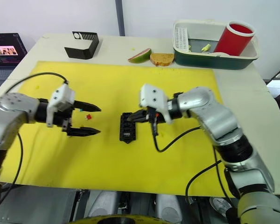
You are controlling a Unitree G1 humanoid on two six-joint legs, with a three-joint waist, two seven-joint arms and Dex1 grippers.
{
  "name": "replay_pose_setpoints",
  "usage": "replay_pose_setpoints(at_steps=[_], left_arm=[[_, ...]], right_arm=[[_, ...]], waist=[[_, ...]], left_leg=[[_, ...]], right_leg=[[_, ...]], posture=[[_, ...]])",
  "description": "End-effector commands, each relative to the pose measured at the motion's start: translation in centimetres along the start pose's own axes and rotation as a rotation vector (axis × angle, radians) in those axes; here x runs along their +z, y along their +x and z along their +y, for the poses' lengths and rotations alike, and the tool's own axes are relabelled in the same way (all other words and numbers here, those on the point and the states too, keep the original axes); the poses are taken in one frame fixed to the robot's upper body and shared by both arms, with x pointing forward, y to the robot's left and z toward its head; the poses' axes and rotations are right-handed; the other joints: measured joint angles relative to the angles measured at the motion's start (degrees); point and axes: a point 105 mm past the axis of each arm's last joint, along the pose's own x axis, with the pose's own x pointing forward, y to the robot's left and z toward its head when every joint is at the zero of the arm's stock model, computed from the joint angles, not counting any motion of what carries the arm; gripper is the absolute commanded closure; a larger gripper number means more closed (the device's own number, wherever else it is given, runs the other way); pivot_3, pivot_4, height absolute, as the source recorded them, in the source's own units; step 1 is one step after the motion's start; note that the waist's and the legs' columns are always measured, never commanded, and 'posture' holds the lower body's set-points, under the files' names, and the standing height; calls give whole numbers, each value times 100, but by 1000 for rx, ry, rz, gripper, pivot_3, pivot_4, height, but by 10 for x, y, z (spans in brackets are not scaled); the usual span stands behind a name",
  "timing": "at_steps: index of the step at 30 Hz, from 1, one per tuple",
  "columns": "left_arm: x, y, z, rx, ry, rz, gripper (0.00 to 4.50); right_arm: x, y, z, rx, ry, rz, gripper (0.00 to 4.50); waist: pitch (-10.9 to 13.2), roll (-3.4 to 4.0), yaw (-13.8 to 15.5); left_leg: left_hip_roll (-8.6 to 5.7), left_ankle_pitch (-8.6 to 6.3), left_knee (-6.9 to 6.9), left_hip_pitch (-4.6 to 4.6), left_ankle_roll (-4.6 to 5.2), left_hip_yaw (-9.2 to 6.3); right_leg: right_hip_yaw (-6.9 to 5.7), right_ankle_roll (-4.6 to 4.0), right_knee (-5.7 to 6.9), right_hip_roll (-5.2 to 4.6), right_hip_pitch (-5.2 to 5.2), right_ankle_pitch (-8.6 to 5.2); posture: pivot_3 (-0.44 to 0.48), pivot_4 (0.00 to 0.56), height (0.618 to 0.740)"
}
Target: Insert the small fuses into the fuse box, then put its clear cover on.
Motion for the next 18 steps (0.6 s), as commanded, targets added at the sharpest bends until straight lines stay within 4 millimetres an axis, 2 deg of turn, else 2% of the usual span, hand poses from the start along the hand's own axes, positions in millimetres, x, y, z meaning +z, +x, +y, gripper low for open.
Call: replay_pose_setpoints(at_steps=[1, 2, 5, 6, 7, 9, 13, 18], left_arm=[[0, -36, 7, 106, 1, 31, 0], [-4, -48, 9, 142, -12, 54, 0], [-14, -77, 11, 229, -57, 95, 0], [-23, -91, 13, 273, -89, 116, 0], [-34, -106, 14, 316, -129, 144, 0], [-47, -122, 13, 359, -169, 181, 0], [-71, -150, 12, 459, -235, 203, 0], [-86, -160, 9, 483, -272, 216, 0]], right_arm=[[-8, -34, -14, -87, -35, 34, 3955], [-15, -45, -16, -100, -18, 56, 3659], [-33, -73, -20, -148, 11, 121, 2177], [-41, -86, -22, -177, 30, 151, 1527], [-49, -101, -24, -209, 55, 180, 1130], [-59, -116, -25, -241, 82, 212, 30], [-84, -148, -22, -299, 149, 302, 30], [-97, -159, -13, -296, 190, 336, 30]], waist=[[0, 0, 1], [0, 0, 1], [1, 2, 3], [2, 3, 2], [4, 6, 0], [8, 14, -1], [11, 19, -5], [13, 22, -10]], left_leg=[[0, 0, 0, 0, 0, 0], [0, 0, -1, 0, 0, 0], [0, -1, -2, 1, 1, 1], [0, -1, -1, 0, 1, 1], [0, -1, -2, 1, 1, 2], [0, -1, -3, 1, 1, 2], [3, -1, -5, 2, 0, 3], [3, -2, -6, 2, -2, 4]], right_leg=[[0, 0, -1, 0, 0, 0], [0, 0, -2, 0, 0, 0], [0, 0, -3, -1, 1, 0], [0, 0, -4, -2, 1, 0], [0, 0, -4, -3, 1, 0], [0, 0, -4, -4, -1, 0], [0, -1, -4, -5, -2, -1], [1, -3, -4, -13, -4, -1]], posture=[[0, 150, 740], [0, 150, 740], [0, 150, 740], [0, 150, 740], [0, 150, 740], [0, 150, 740], [0, 150, 740], [0, 150, 740]])
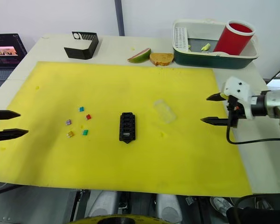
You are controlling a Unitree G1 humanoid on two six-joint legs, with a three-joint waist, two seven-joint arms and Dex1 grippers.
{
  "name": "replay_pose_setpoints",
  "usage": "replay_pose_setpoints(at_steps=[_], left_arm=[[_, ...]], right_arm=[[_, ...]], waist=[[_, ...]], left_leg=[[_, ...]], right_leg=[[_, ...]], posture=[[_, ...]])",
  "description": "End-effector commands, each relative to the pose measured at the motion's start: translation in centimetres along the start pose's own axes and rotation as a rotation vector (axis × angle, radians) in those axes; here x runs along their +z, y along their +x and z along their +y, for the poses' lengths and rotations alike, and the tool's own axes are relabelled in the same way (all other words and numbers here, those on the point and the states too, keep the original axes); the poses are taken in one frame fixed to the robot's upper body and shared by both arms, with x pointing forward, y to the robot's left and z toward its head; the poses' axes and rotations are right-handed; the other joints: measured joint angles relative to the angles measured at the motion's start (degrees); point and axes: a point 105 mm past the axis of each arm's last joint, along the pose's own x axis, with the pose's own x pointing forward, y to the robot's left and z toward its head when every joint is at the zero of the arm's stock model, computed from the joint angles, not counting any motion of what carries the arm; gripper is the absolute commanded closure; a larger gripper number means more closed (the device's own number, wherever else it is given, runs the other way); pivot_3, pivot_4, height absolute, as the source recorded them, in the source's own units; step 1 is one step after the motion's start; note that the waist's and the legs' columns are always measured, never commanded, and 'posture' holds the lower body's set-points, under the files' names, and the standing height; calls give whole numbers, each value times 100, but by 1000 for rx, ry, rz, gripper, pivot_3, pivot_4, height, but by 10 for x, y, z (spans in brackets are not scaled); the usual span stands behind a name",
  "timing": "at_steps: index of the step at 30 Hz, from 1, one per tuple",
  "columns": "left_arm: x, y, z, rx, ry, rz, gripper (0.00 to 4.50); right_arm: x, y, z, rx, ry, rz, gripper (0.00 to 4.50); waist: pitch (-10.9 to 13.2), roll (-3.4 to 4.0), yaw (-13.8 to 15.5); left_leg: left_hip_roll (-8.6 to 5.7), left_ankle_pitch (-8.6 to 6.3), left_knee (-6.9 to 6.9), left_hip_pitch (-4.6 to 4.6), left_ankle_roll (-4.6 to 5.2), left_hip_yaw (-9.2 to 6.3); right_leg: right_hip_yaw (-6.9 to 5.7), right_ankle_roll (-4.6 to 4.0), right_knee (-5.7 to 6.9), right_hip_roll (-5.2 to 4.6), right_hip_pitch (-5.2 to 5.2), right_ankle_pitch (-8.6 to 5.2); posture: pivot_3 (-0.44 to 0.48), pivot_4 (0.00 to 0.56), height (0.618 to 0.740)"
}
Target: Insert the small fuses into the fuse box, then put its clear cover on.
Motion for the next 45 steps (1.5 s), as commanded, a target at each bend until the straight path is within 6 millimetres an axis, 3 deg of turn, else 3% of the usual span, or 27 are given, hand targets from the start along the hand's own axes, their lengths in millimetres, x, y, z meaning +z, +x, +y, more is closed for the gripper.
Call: replay_pose_setpoints(at_steps=[1, 4, 7, 14, 18, 21, 24, 27, 29, 45], left_arm=[[8, -11, 5, 32, 44, -9, 0], [10, -3, 0, 2, 54, -20, 0], [17, 11, -9, -56, 61, -45, 0], [34, 48, -29, -272, -40, -124, 0], [32, 65, -22, -333, -164, -132, 0], [27, 74, -15, -361, -275, -132, 0], [26, 83, -13, -398, -370, -129, 0], [23, 91, -12, -417, -442, -122, 823], [23, 96, -11, -419, -483, -131, 1730], [10, 127, -9, -412, -583, -108, 1730]], right_arm=[[3, -13, -6, -40, -36, 5, 30], [7, -12, -7, -51, -37, -16, 30], [25, -3, -3, -24, -20, -98, 30], [108, 26, 34, 177, -92, -352, 30], [147, 48, 64, 291, -150, -450, 30], [161, 59, 75, 328, -165, -487, 30], [168, 67, 81, 342, -170, -502, 30], [170, 71, 86, 349, -175, -505, 0], [171, 72, 88, 353, -174, -506, 0], [164, 72, 98, 342, -150, -472, 0]], waist=[[1, 1, -3], [3, 5, -6], [4, 18, -7], [3, 38, -22], [2, 37, 0], [-1, 32, 6], [-4, 25, 24], [-5, 21, 27], [-7, 19, 16], [-8, 15, 22]], left_leg=[[0, -1, 0, 0, -1, 0], [0, -2, -2, -1, -3, 0], [0, -2, -4, -2, -5, 0], [0, 0, -8, -5, -8, 1], [-1, 1, -7, -9, -7, 2], [-2, 2, -2, -11, -6, 4], [-5, 3, 7, -17, -3, 10], [-8, 1, 11, -17, 3, 12], [-8, 1, 11, -17, 4, 12], [-7, 1, 12, -14, 5, 11]], right_leg=[[0, -1, 0, -2, -1, 0], [1, -3, 0, -7, -4, 0], [2, -8, 0, -10, -6, -3], [3, -3, 8, -10, -17, 2], [1, -2, 9, -9, -20, 2], [1, -1, 14, -7, -19, 2], [0, 0, 19, -4, -22, 3], [0, 2, 18, -1, -20, 3], [0, 3, 18, 2, -18, 3], [1, 8, 23, 6, -17, 5]], posture=[[0, 150, 740], [0, 150, 740], [0, 150, 740], [0, 150, 740], [0, 150, 740], [0, 150, 740], [0, 150, 740], [0, 150, 740], [0, 150, 740], [0, 150, 740]])
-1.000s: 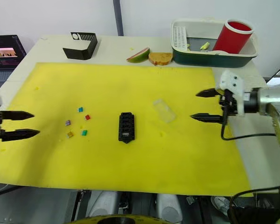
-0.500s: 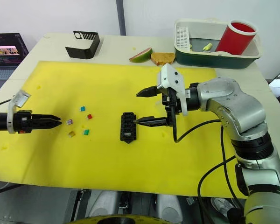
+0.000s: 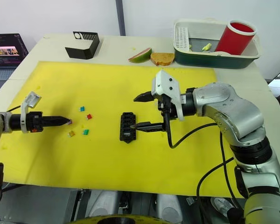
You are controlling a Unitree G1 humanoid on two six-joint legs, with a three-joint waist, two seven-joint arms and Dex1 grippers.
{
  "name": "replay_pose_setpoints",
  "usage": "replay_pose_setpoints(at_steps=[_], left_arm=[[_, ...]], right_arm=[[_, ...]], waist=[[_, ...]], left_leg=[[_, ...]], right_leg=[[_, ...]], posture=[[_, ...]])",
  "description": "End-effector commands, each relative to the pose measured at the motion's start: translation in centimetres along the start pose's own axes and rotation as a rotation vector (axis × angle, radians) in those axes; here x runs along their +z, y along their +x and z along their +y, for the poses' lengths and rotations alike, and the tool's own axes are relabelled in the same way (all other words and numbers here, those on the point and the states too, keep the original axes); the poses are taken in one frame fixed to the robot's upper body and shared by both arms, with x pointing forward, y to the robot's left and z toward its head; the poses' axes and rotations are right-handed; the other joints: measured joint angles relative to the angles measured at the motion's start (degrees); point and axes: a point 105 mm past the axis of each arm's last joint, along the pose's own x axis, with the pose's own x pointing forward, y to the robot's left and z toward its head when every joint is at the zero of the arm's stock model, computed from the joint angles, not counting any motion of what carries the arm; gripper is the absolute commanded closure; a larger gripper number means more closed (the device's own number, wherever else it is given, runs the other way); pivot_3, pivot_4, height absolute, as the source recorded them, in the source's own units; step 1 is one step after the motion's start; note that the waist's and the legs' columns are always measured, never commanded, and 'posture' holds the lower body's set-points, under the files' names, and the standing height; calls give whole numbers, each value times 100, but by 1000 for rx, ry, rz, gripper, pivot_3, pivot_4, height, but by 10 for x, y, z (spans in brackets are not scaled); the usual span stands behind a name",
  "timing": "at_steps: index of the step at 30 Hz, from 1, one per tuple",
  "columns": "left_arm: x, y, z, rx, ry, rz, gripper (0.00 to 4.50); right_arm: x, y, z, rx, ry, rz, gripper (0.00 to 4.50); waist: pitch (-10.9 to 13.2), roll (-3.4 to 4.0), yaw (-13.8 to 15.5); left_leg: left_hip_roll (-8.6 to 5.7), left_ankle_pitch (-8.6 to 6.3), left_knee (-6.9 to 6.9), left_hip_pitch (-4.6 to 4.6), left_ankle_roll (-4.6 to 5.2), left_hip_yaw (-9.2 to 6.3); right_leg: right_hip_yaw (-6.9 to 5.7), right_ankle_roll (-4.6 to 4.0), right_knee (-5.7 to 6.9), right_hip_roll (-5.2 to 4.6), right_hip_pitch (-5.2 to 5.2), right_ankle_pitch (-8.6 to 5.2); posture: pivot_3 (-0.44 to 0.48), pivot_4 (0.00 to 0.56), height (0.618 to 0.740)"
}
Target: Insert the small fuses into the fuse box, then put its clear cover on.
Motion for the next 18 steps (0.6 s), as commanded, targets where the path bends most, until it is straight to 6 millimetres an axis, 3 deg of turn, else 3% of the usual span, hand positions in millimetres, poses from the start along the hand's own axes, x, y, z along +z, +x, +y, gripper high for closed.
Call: replay_pose_setpoints(at_steps=[1, 7, 9, 18], left_arm=[[-2, 1, 4, 18, -2, 15, 1730], [-7, 3, 2, -11, -35, 25, 1730], [-9, 2, 3, -7, -45, 18, 2248], [-17, -8, 10, 37, -75, 4, 2248]], right_arm=[[9, -4, 4, -9, -41, -14, 0], [7, -5, 5, -17, -38, -4, 0], [6, -4, 5, -20, -37, 2, 0], [3, -2, 6, -17, -37, 13, 0]], waist=[[0, 0, 3], [0, 0, -2], [0, 0, -5], [-1, 0, -25]], left_leg=[[0, 0, 0, 0, 0, 0], [0, 0, 0, 4, 0, 0], [0, 0, 0, 4, 0, 0], [0, 0, 0, 5, 0, -1]], right_leg=[[0, 0, 0, 0, 0, 0], [0, 0, 1, -1, 3, 0], [0, 0, 1, -1, 3, 0], [1, 0, 1, -2, 3, 0]], posture=[[0, 150, 740], [0, 150, 740], [0, 150, 740], [0, 150, 740]])
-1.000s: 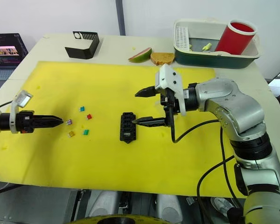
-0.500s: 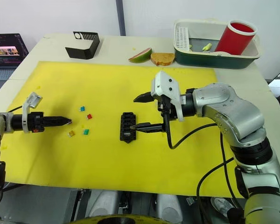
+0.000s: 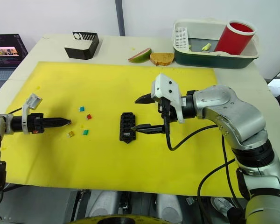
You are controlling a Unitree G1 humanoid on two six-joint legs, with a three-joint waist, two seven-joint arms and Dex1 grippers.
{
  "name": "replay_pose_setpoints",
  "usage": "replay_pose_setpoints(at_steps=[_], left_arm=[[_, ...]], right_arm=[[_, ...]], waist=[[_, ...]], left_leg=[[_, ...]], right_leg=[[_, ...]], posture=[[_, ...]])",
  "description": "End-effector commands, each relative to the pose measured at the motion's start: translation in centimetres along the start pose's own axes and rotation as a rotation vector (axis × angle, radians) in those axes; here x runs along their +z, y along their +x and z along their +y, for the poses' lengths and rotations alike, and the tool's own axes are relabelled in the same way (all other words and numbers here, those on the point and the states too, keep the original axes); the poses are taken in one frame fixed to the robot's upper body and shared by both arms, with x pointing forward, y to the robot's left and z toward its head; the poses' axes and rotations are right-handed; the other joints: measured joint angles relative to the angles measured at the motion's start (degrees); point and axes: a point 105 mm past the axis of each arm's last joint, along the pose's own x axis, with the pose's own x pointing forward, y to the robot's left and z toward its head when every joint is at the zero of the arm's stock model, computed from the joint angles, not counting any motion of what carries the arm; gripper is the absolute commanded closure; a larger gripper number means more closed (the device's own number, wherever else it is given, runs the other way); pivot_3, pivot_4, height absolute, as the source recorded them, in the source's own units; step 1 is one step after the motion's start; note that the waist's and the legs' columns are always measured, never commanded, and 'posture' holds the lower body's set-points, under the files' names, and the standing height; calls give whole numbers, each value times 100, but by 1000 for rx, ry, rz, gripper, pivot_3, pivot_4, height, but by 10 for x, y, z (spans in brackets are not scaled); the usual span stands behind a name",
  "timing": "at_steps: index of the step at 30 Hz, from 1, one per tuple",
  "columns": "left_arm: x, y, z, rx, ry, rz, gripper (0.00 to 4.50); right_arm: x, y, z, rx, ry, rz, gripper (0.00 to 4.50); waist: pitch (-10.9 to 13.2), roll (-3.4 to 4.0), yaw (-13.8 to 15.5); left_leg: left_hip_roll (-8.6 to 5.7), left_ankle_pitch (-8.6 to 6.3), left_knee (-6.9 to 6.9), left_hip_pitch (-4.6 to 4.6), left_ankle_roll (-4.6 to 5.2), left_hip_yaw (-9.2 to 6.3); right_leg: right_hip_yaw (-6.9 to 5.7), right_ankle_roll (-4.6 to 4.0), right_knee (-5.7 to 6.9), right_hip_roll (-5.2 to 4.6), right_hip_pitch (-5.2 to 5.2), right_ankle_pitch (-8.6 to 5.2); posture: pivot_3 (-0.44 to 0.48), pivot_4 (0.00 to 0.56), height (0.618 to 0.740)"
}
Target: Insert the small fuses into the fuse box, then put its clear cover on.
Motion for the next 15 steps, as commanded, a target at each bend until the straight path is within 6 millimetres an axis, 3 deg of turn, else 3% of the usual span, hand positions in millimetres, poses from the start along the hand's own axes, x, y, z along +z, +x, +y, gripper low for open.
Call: replay_pose_setpoints(at_steps=[1, 3, 6, 15], left_arm=[[-12, -6, 7, 40, -38, 17, 2508], [-13, -7, 7, 41, -41, 16, 3035], [-14, -7, 8, 44, -39, 16, 4433], [-16, -9, 7, 41, -41, 12, 4433]], right_arm=[[7, -1, 4, 4, -46, -11, 0], [7, -1, 3, 7, -45, -10, 0], [6, 0, 3, 9, -47, -6, 0], [6, 0, 2, 10, -50, -5, 0]], waist=[[0, 1, -10], [0, 1, -12], [-1, 0, -5], [-1, 0, -14]], left_leg=[[0, 0, -1, 1, 0, 0], [1, 0, -1, 2, 0, 0], [1, 0, -1, 1, 0, 0], [1, 0, -1, 2, 0, 0]], right_leg=[[0, 0, 0, 0, 0, 0], [1, 0, 1, 0, 0, 0], [1, 0, 0, 0, 0, 0], [2, 0, 0, -1, -1, 0]], posture=[[0, 150, 740], [0, 150, 740], [0, 150, 740], [0, 150, 740]])
